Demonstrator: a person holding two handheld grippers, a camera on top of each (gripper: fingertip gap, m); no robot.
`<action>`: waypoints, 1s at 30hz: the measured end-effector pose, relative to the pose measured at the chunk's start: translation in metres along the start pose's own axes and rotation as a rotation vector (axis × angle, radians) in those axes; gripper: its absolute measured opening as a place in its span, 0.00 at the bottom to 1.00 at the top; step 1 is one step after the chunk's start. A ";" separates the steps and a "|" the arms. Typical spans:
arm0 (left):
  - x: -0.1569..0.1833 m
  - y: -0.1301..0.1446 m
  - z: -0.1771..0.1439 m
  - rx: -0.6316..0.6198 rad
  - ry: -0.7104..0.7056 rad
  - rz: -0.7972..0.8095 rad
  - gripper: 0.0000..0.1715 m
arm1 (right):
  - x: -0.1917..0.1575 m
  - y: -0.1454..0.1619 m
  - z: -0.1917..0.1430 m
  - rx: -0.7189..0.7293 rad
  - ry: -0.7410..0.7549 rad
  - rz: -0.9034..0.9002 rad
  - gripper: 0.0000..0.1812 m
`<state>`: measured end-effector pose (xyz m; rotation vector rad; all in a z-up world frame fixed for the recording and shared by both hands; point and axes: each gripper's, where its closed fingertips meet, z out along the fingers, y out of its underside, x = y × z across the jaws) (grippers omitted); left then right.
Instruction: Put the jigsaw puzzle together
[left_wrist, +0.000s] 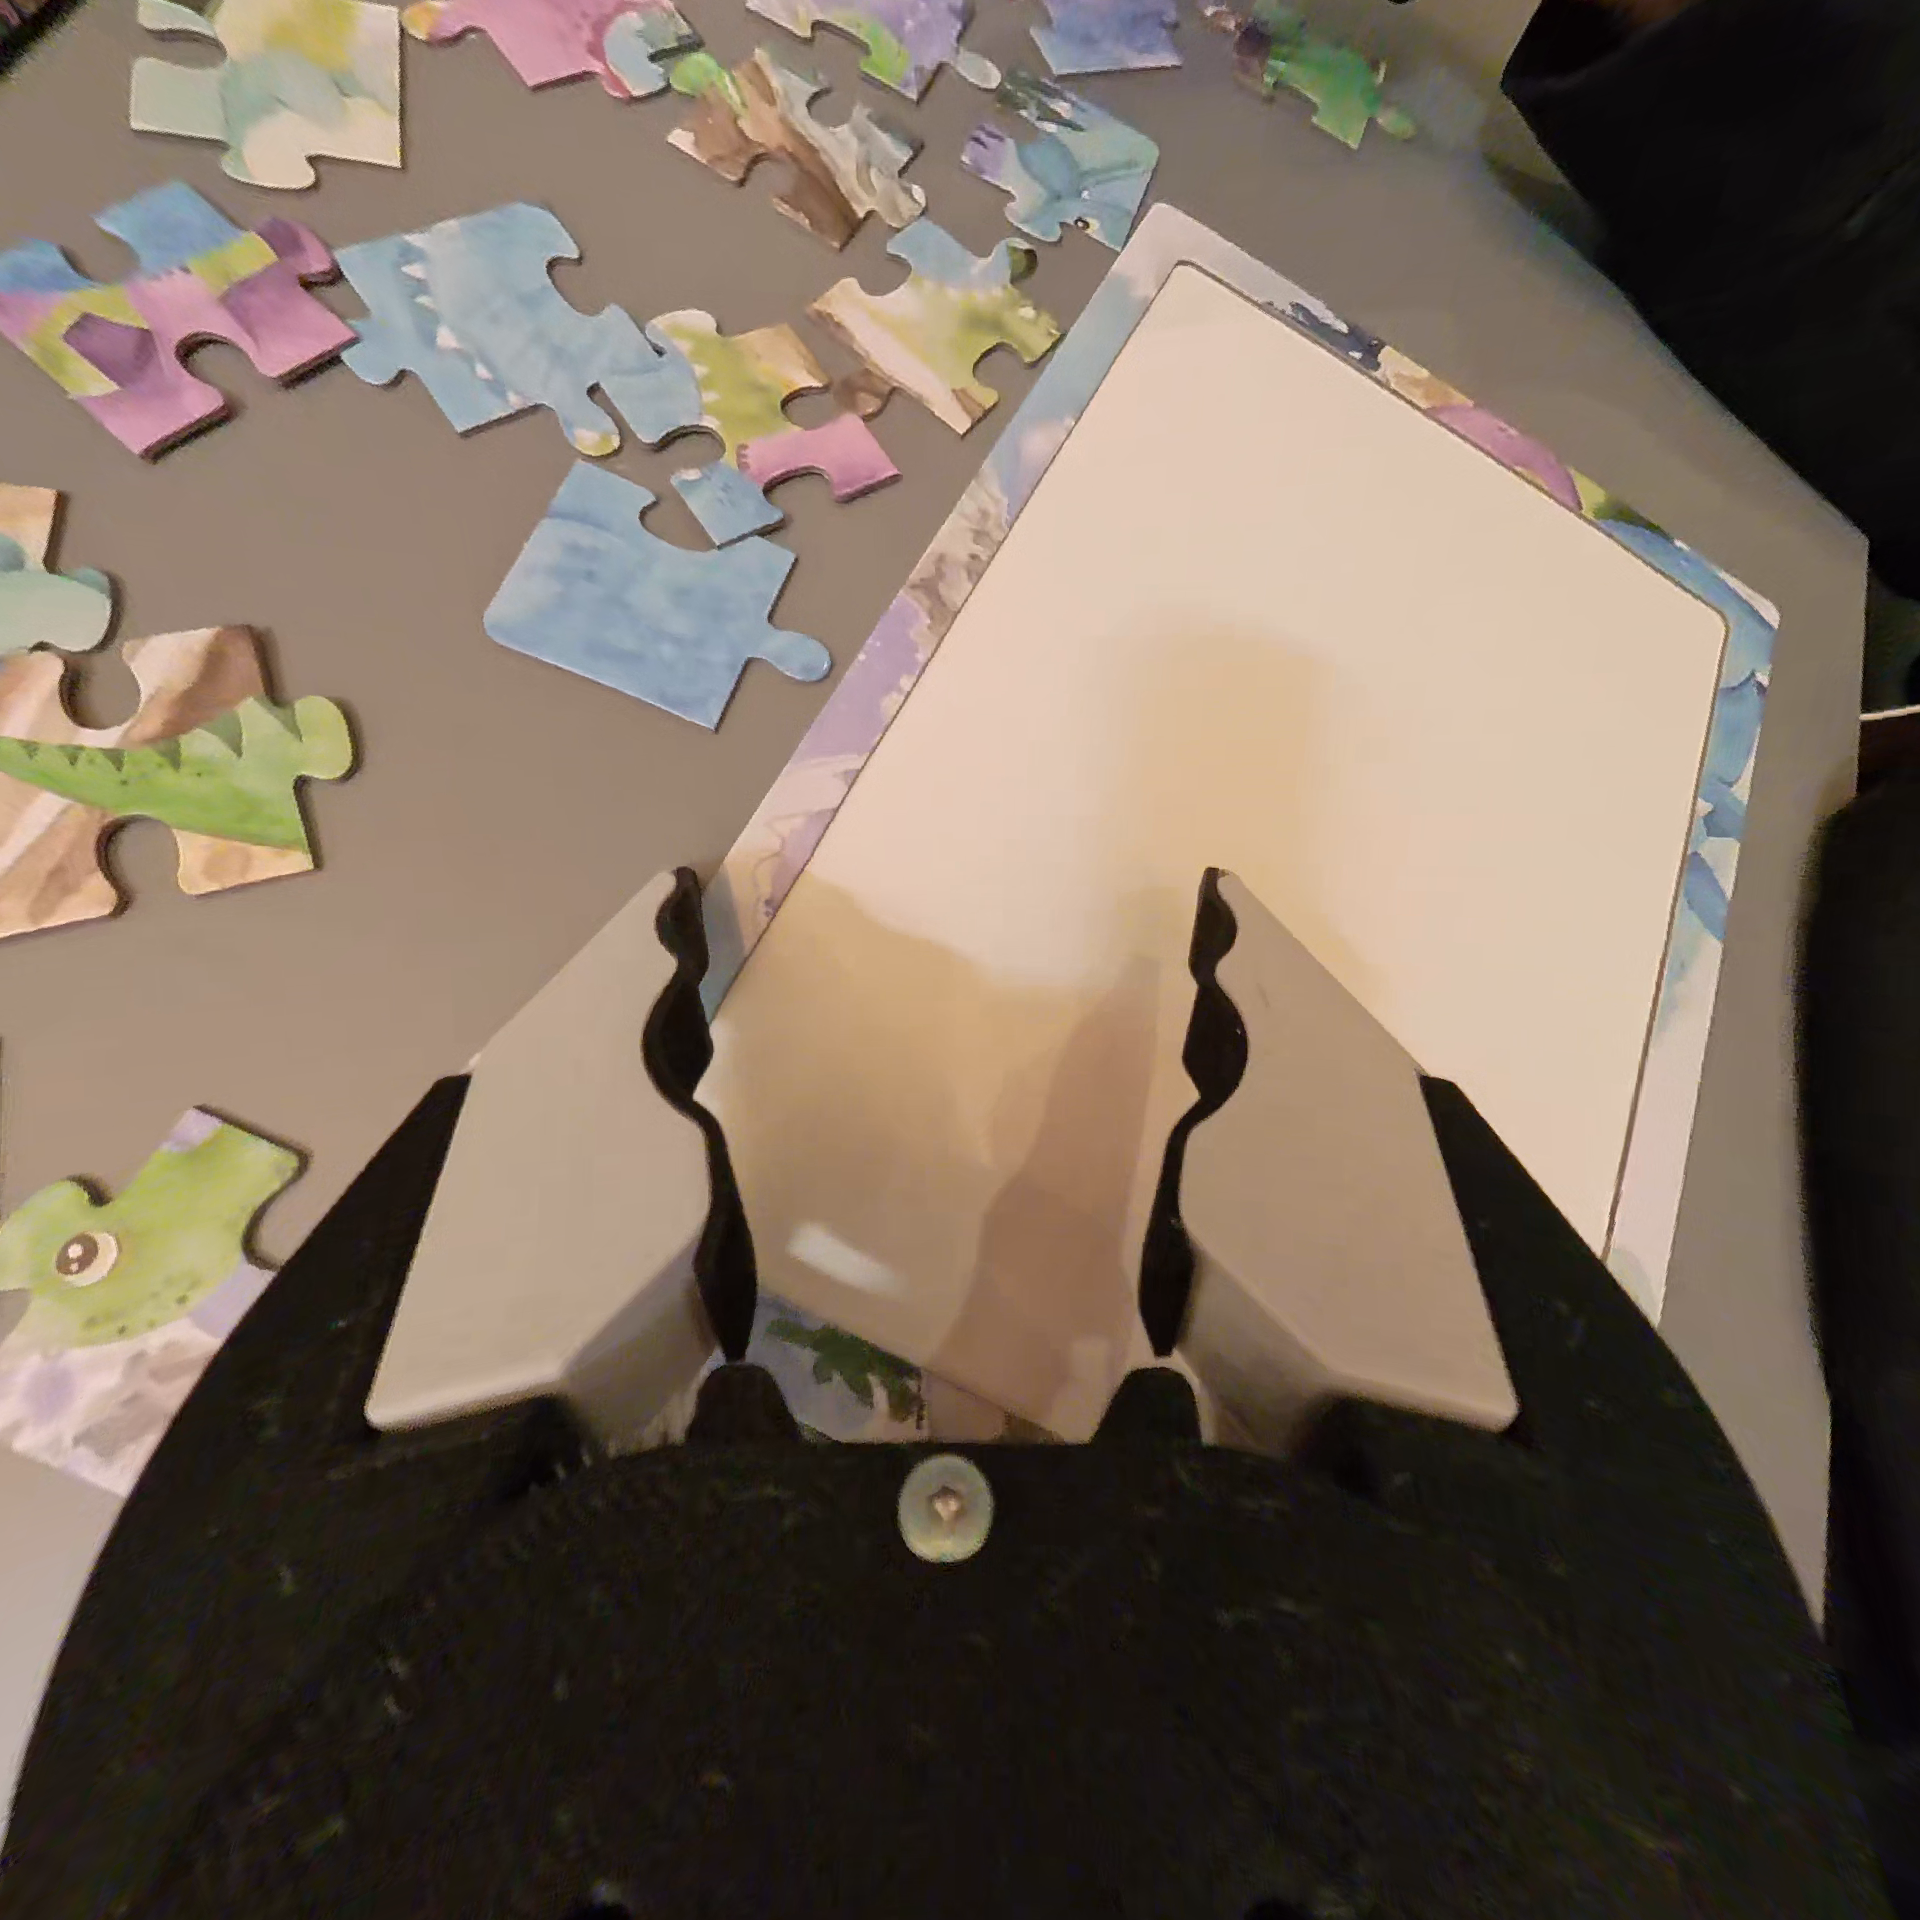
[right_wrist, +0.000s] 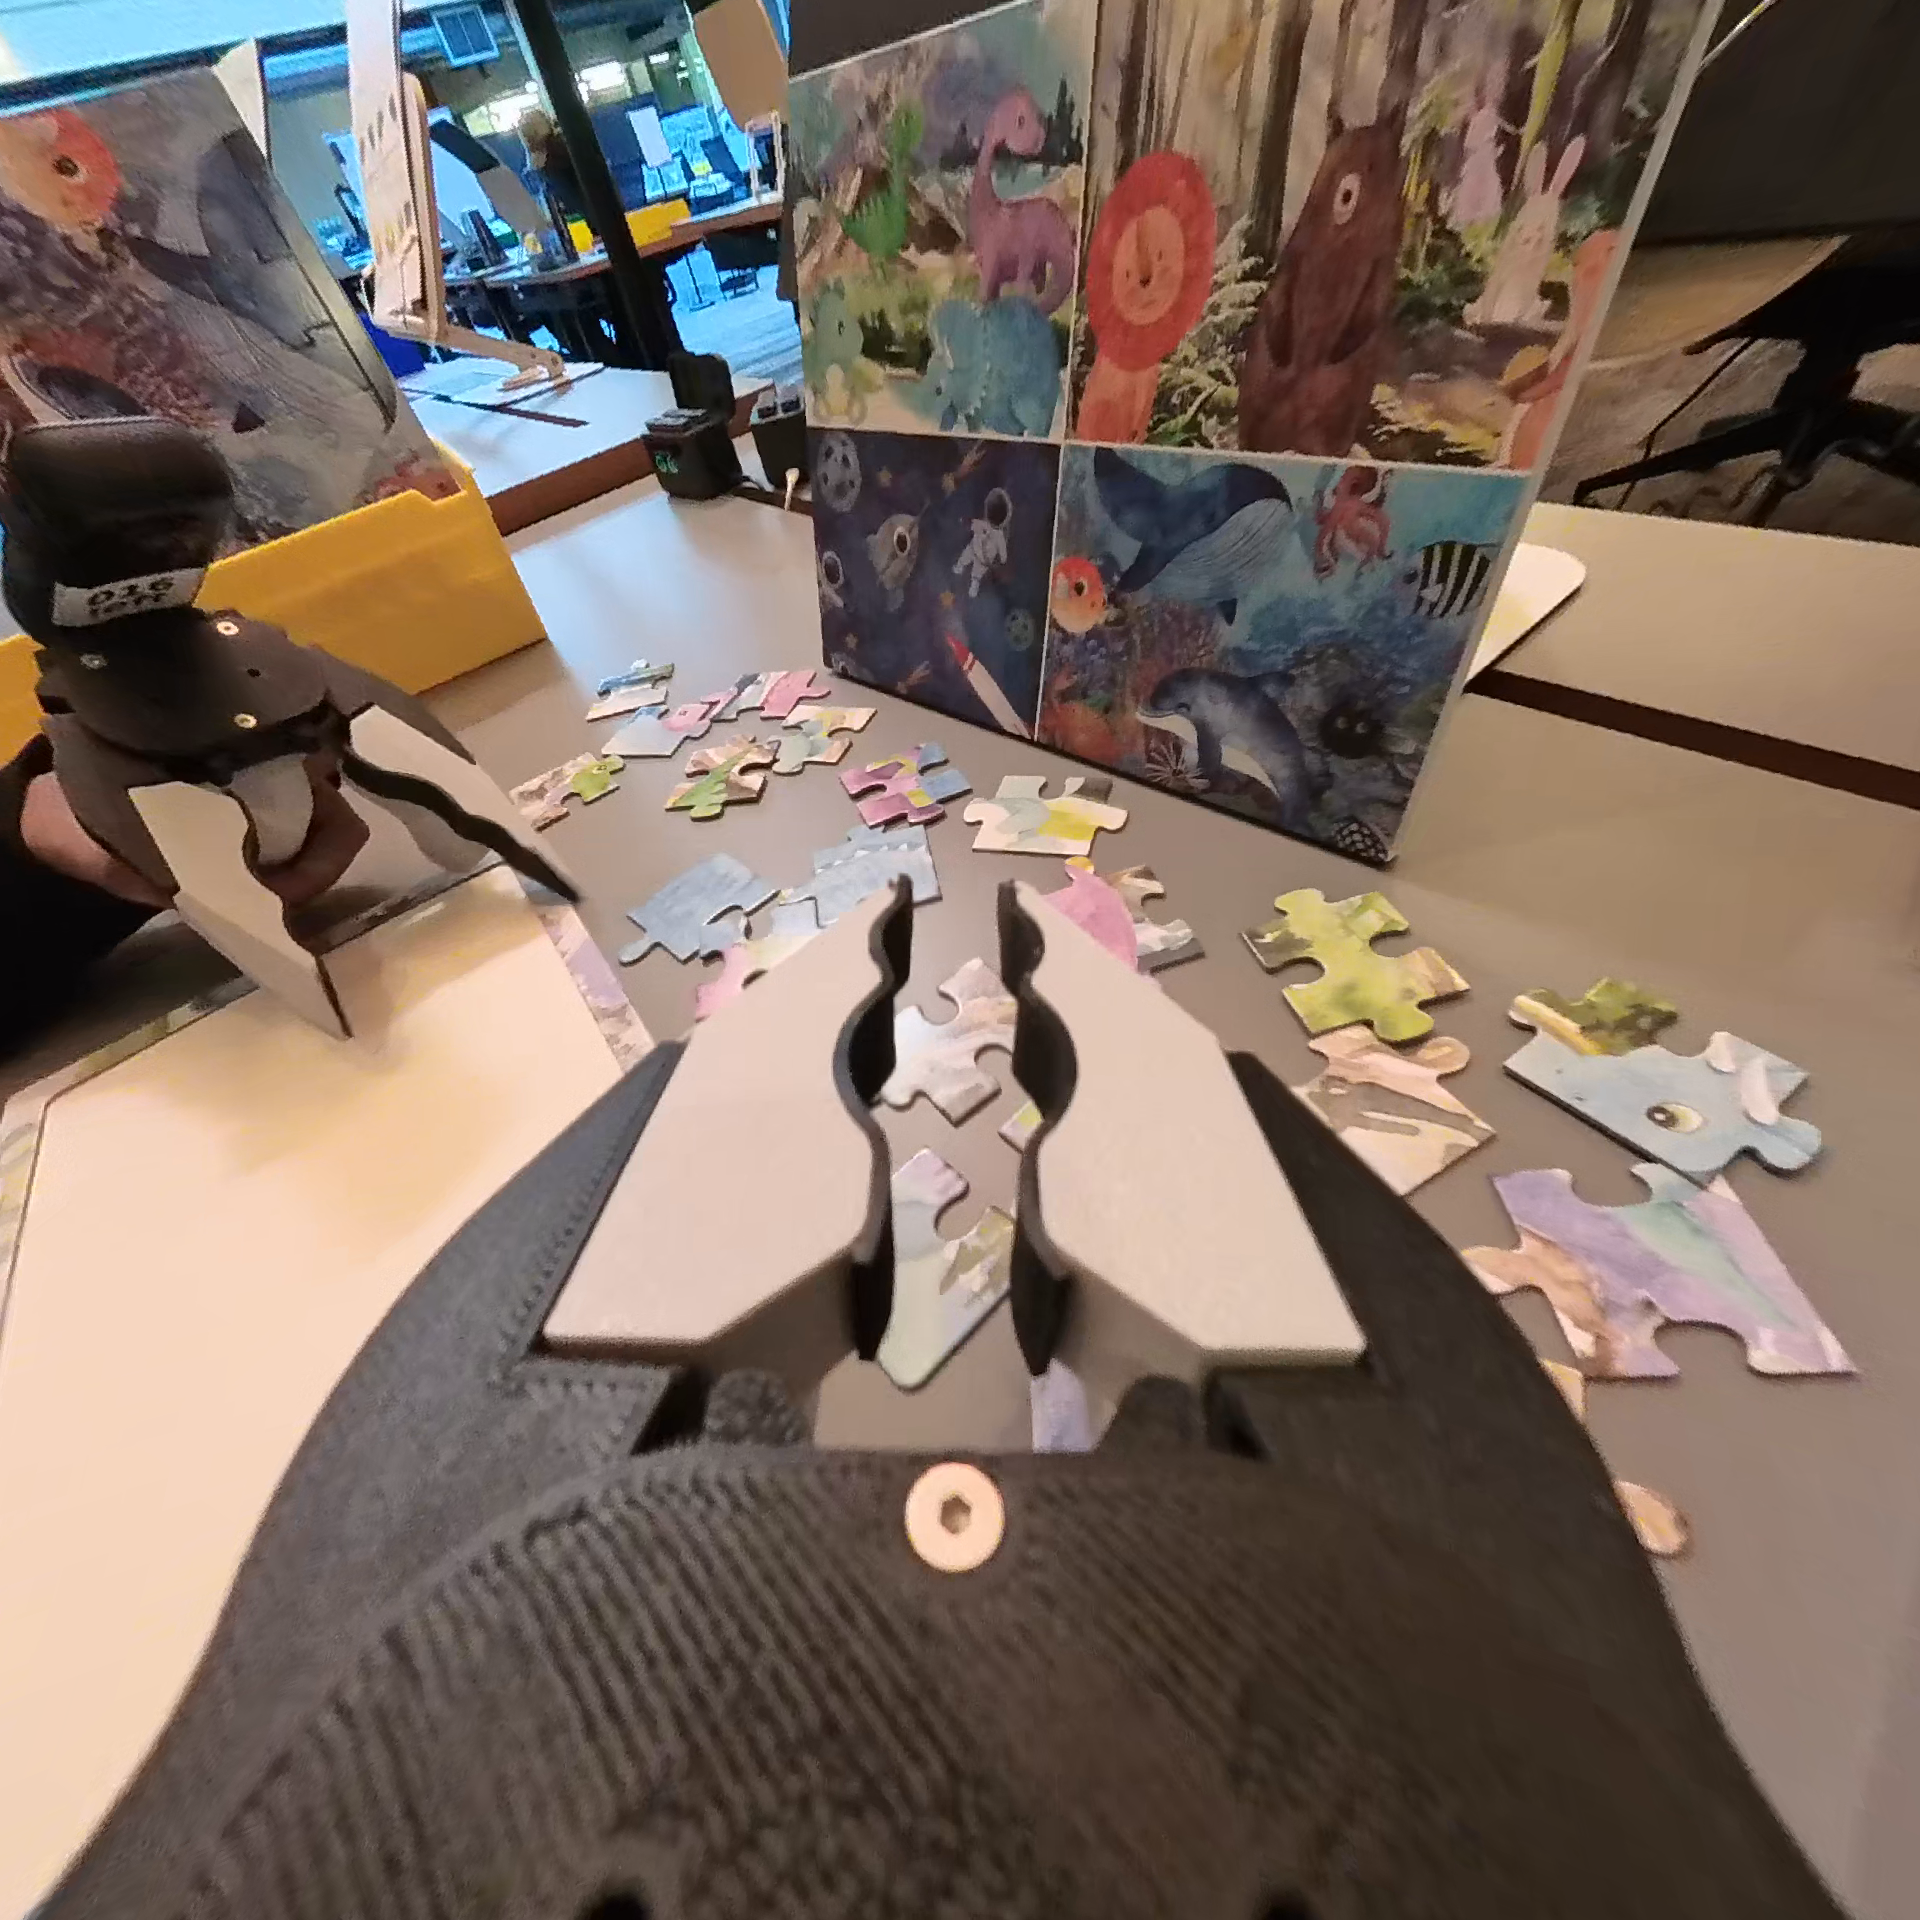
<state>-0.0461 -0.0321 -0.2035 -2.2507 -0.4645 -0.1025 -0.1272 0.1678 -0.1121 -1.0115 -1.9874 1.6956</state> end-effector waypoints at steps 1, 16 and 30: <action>0.002 0.001 -0.001 -0.007 0.011 -0.004 0.54 | 0.001 0.000 0.000 0.004 0.004 0.000 0.08; 0.006 0.020 -0.010 -0.078 0.024 0.116 0.03 | 0.032 -0.027 -0.038 0.116 0.144 -0.025 0.08; 0.001 0.019 -0.010 -0.073 -0.009 0.104 0.00 | 0.058 -0.046 -0.088 0.133 0.412 -0.191 0.07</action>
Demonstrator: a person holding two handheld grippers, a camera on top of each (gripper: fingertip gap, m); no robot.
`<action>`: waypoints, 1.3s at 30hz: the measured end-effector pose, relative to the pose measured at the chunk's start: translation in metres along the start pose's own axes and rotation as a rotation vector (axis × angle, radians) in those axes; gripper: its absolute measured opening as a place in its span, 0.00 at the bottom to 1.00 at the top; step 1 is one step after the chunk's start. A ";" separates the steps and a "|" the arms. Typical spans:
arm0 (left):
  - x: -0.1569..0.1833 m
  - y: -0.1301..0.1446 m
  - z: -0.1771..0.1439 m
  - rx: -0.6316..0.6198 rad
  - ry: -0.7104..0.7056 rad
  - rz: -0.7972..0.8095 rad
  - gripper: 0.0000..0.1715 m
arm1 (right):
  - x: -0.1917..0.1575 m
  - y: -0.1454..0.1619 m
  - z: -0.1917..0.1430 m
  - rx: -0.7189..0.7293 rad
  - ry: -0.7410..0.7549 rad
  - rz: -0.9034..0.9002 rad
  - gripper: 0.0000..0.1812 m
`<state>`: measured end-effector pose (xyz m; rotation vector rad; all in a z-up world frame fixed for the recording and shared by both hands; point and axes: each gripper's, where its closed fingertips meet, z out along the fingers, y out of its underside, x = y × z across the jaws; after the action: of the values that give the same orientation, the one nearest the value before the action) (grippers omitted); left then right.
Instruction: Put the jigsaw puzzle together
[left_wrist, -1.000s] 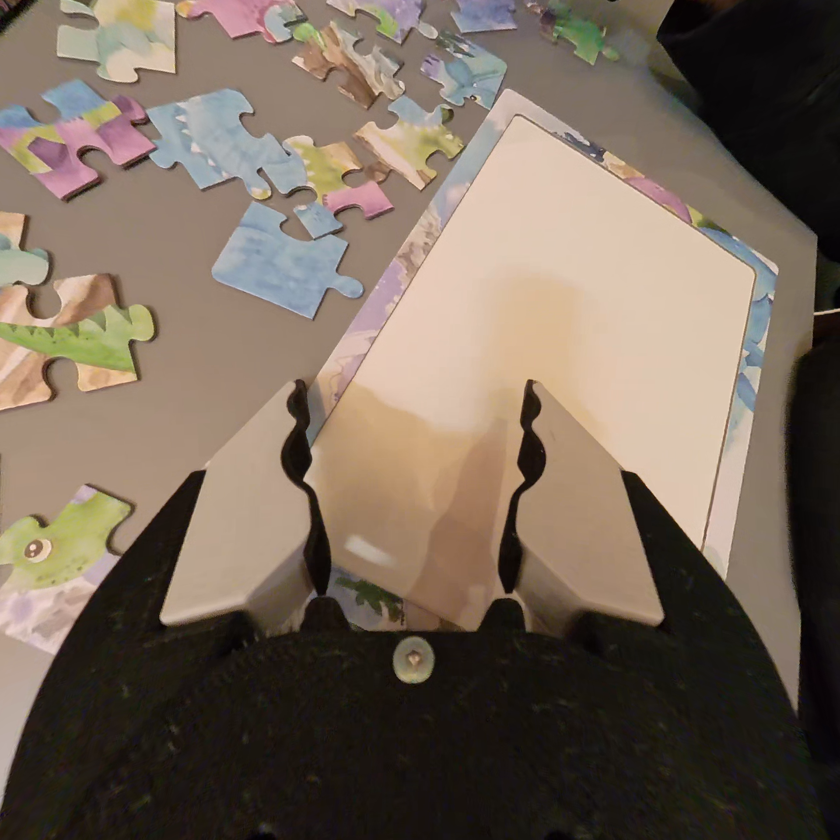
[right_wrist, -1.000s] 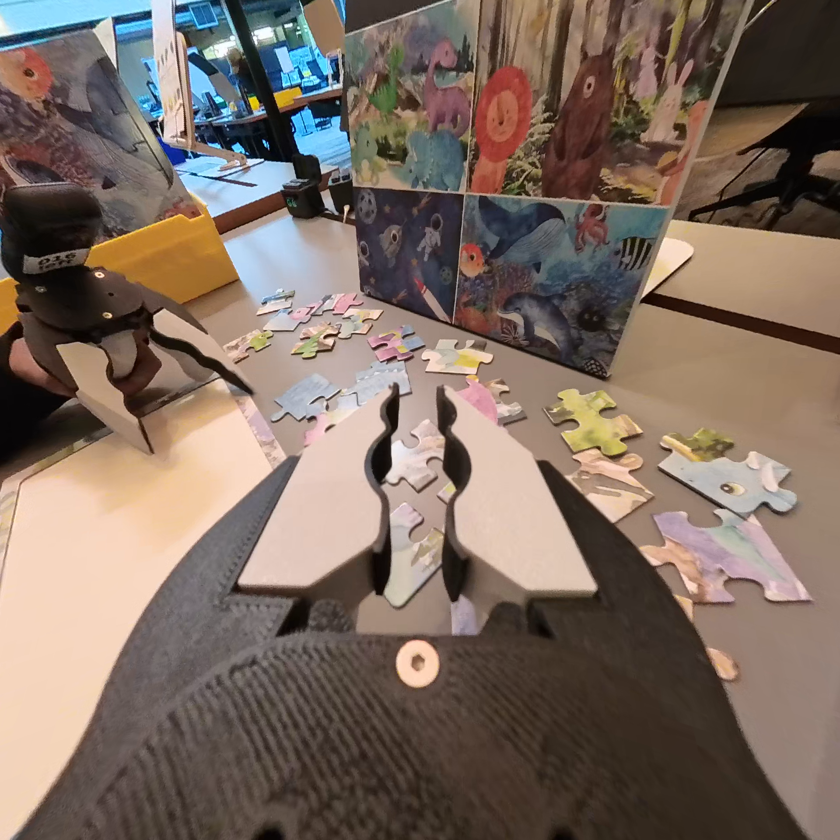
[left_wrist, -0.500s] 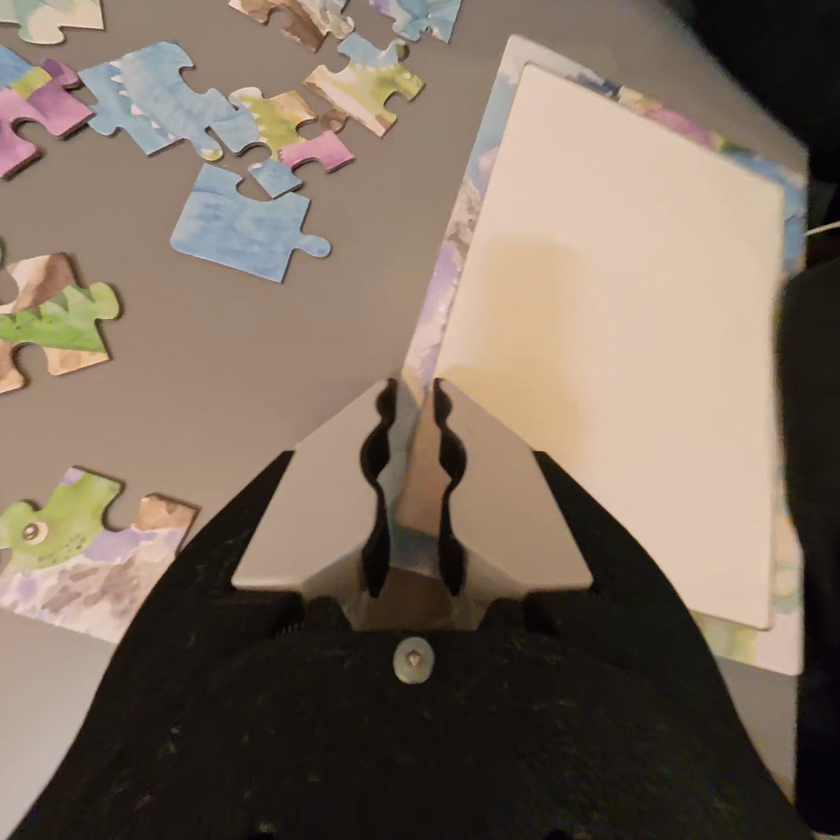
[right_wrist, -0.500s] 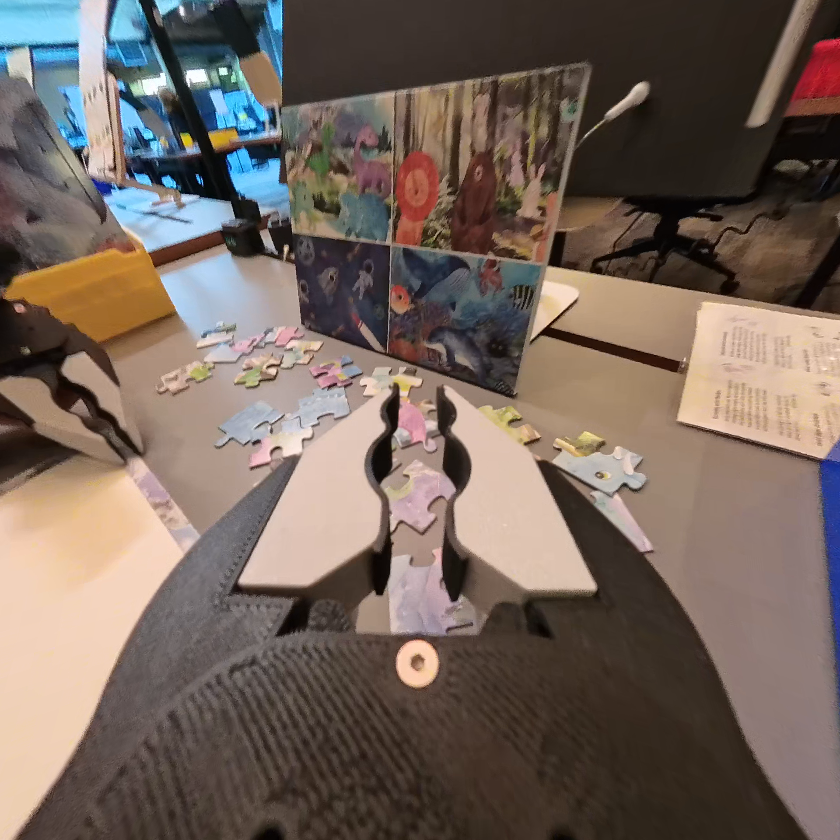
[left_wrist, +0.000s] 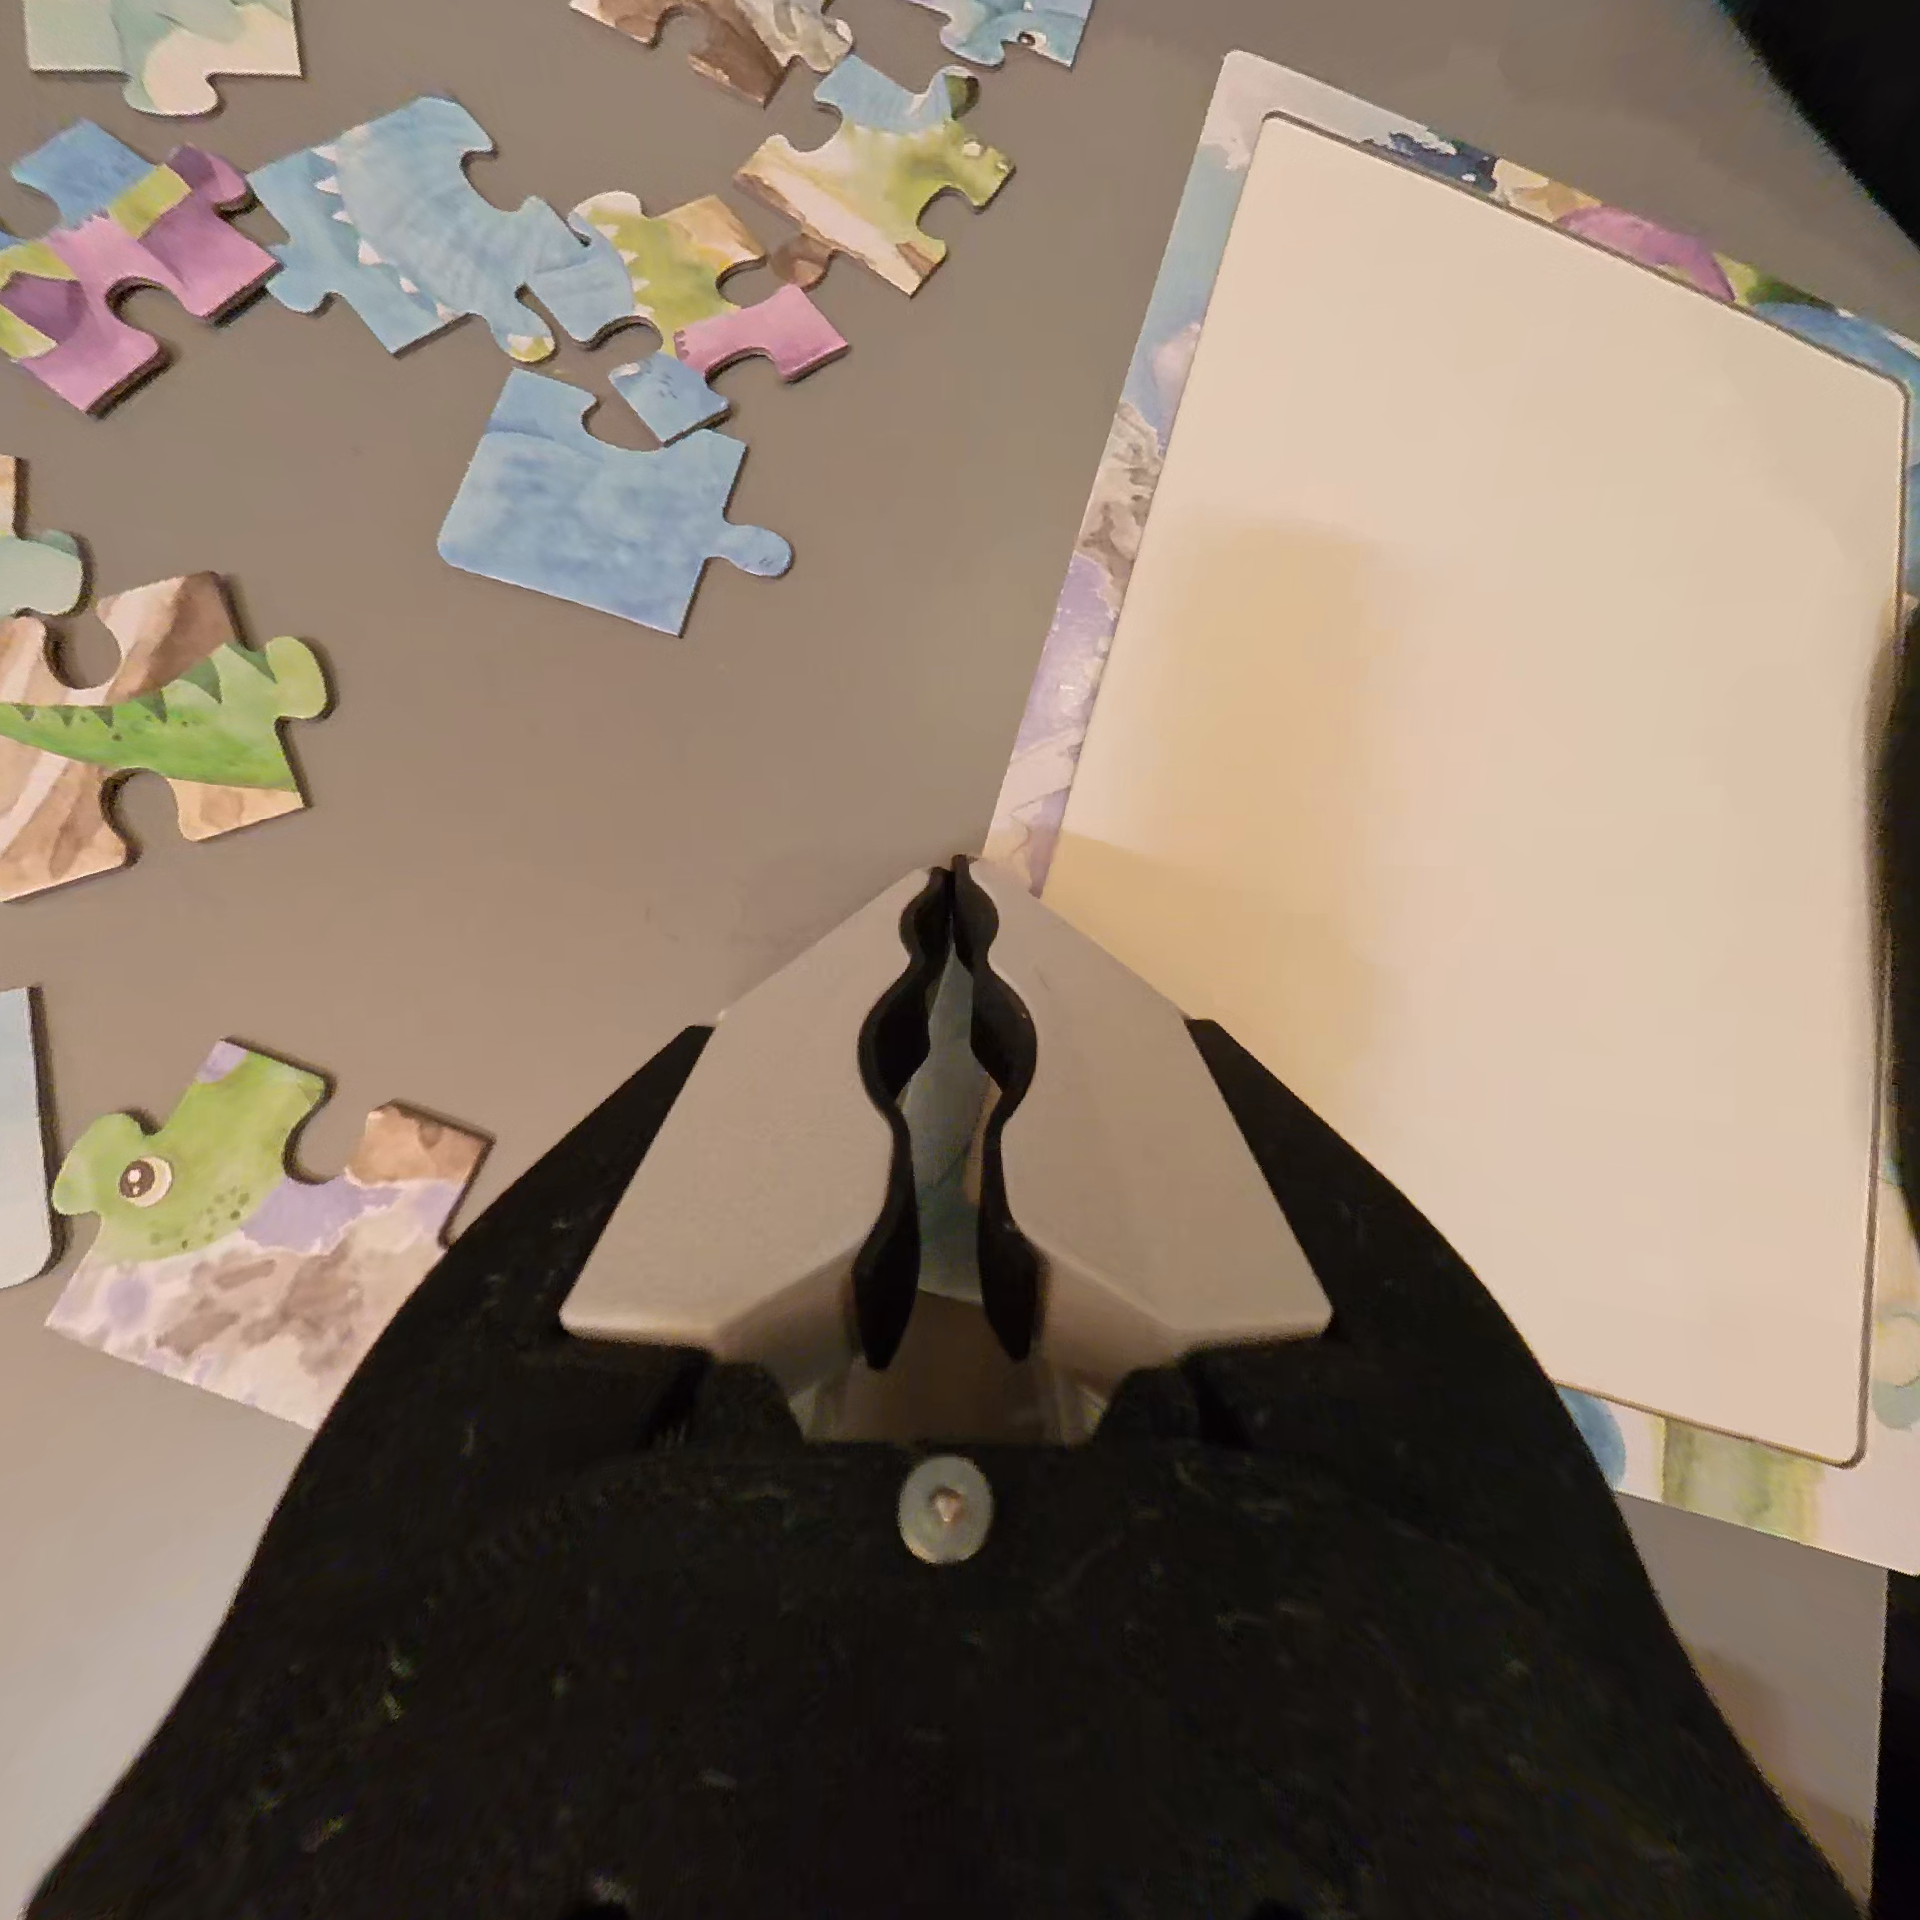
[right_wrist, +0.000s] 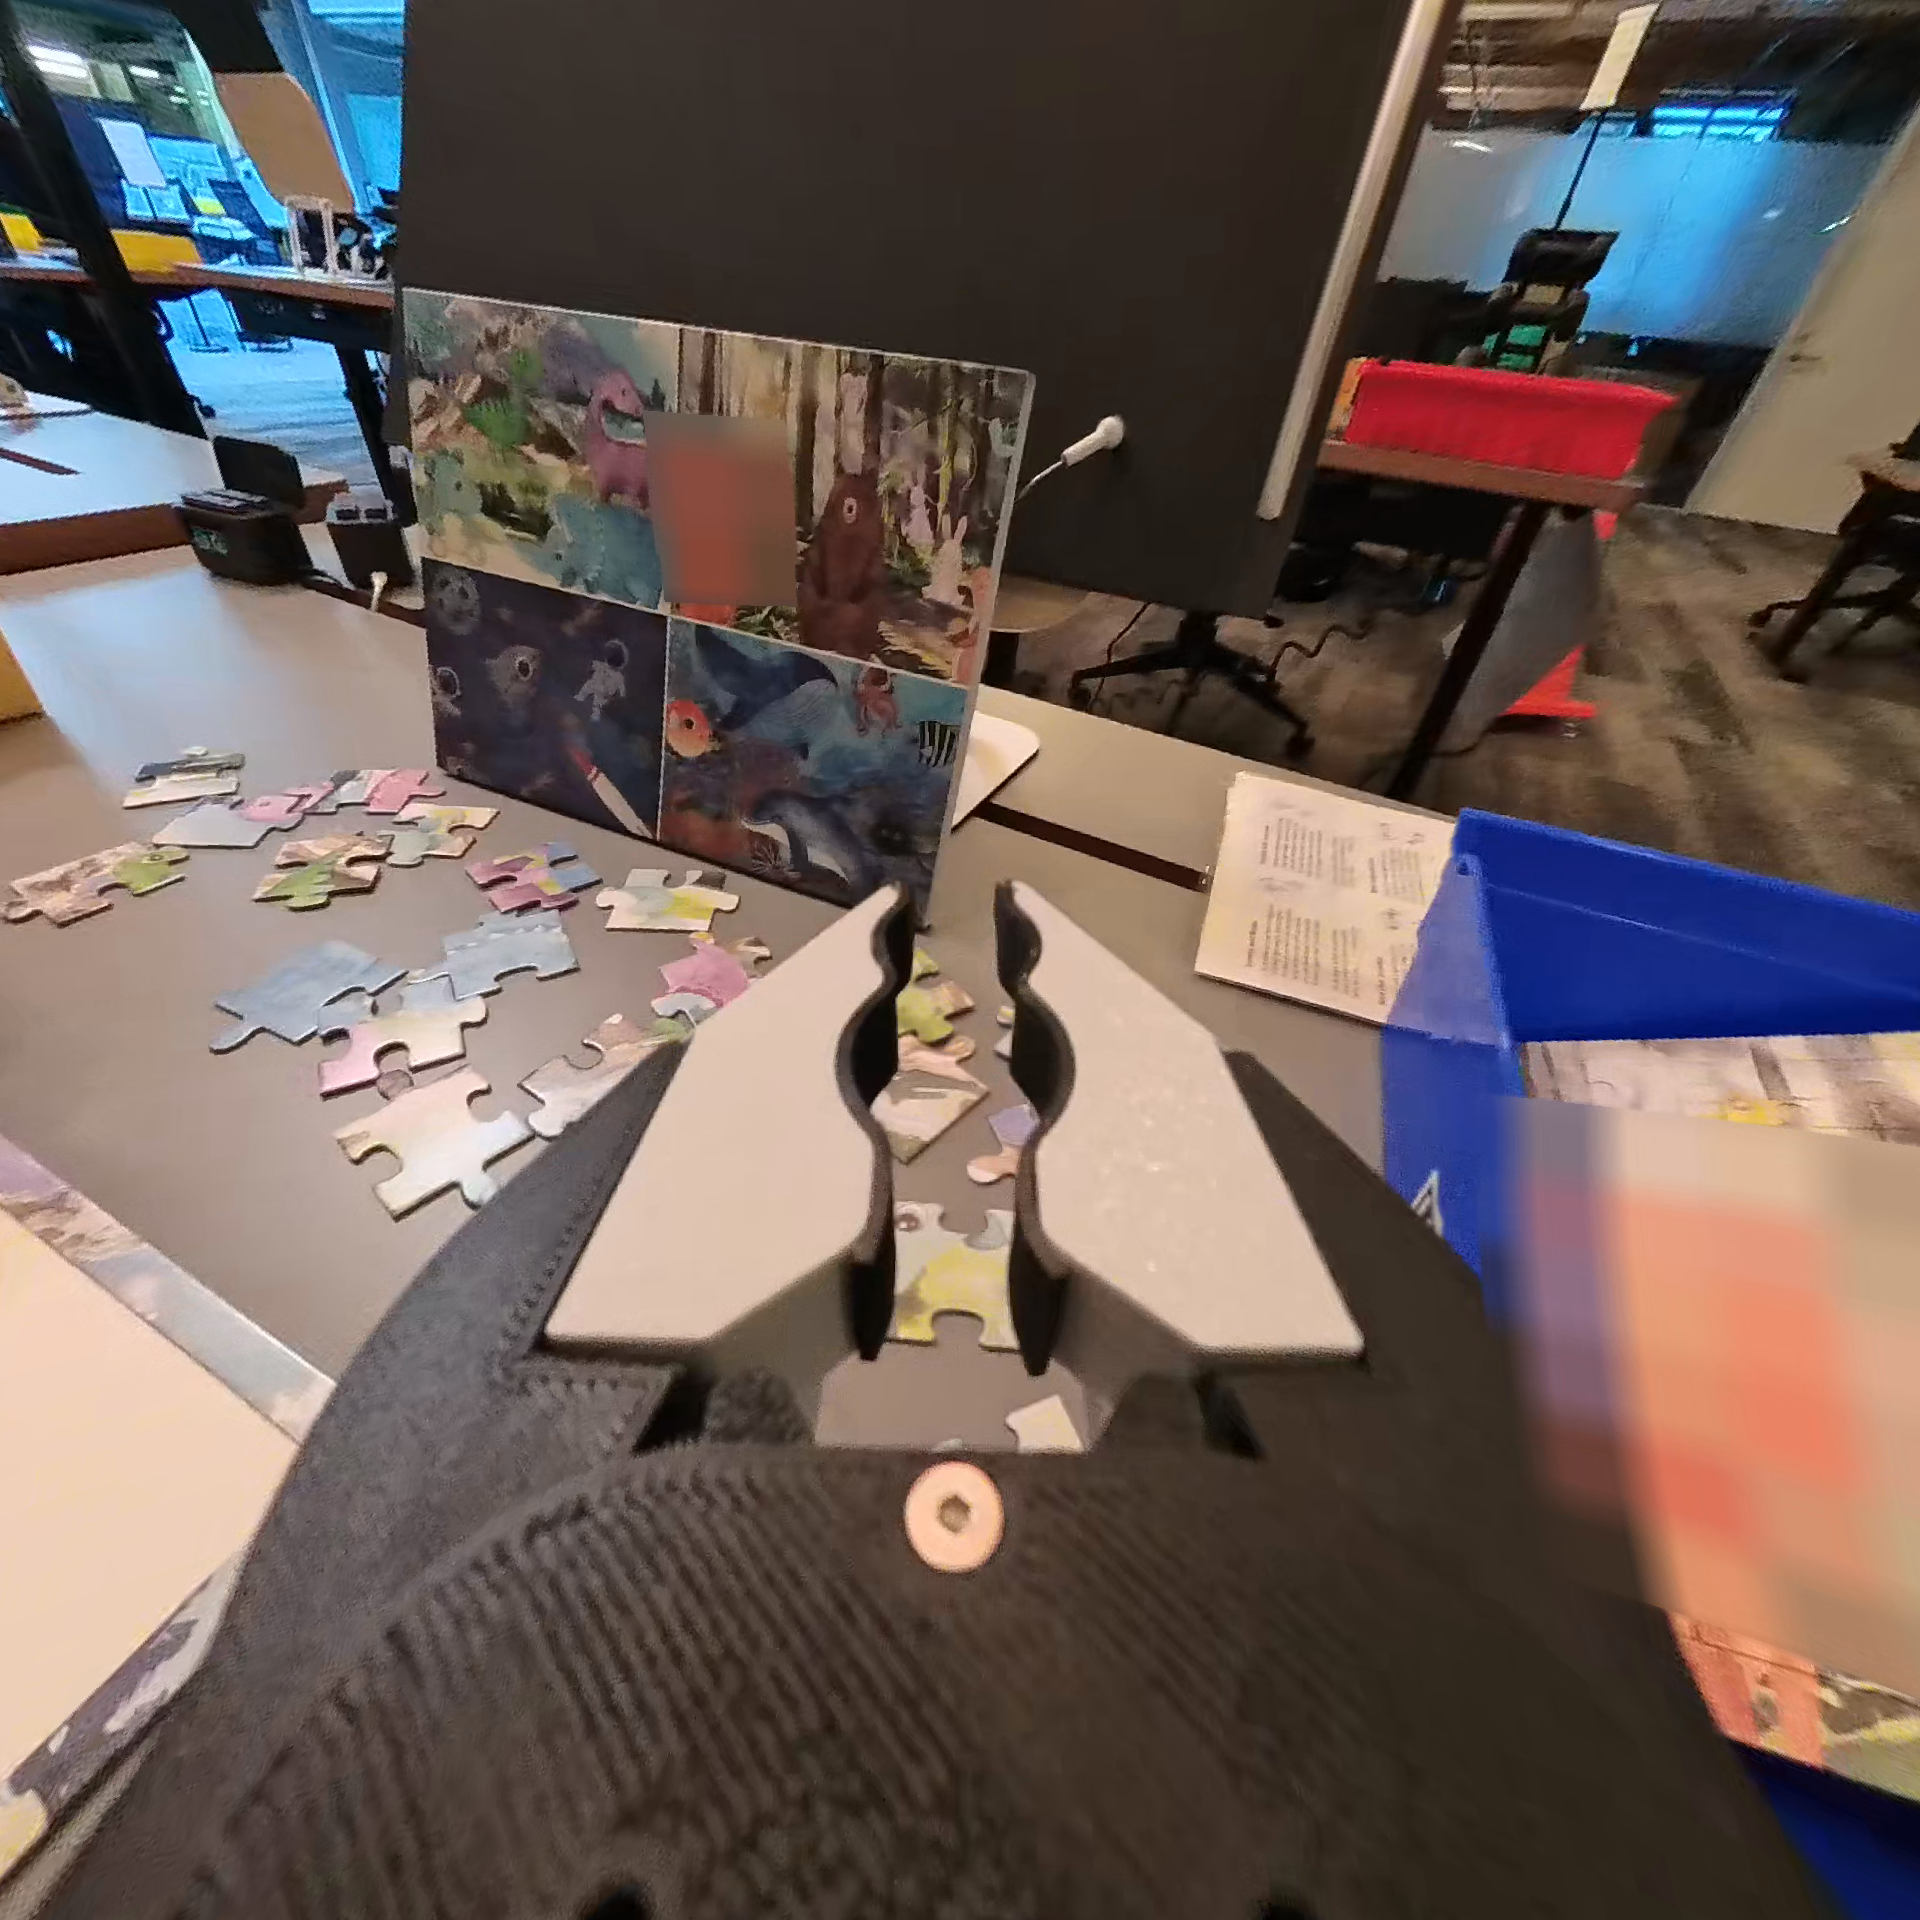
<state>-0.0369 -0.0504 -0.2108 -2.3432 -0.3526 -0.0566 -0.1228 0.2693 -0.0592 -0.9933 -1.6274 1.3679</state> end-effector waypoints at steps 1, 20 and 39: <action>0.000 0.000 0.000 0.003 0.002 -0.005 0.00 | 0.002 0.000 -0.001 -0.002 0.003 0.001 0.07; -0.005 -0.017 -0.013 0.138 -0.018 -0.016 0.05 | 0.011 0.012 0.001 -0.021 0.023 0.046 0.08; 0.022 -0.041 -0.002 0.241 -0.001 0.104 0.15 | 0.017 0.098 -0.021 -0.302 0.203 0.158 0.30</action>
<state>-0.0265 -0.0192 -0.1783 -2.1188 -0.2246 0.0358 -0.1021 0.3046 -0.1519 -1.4169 -1.6574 1.0964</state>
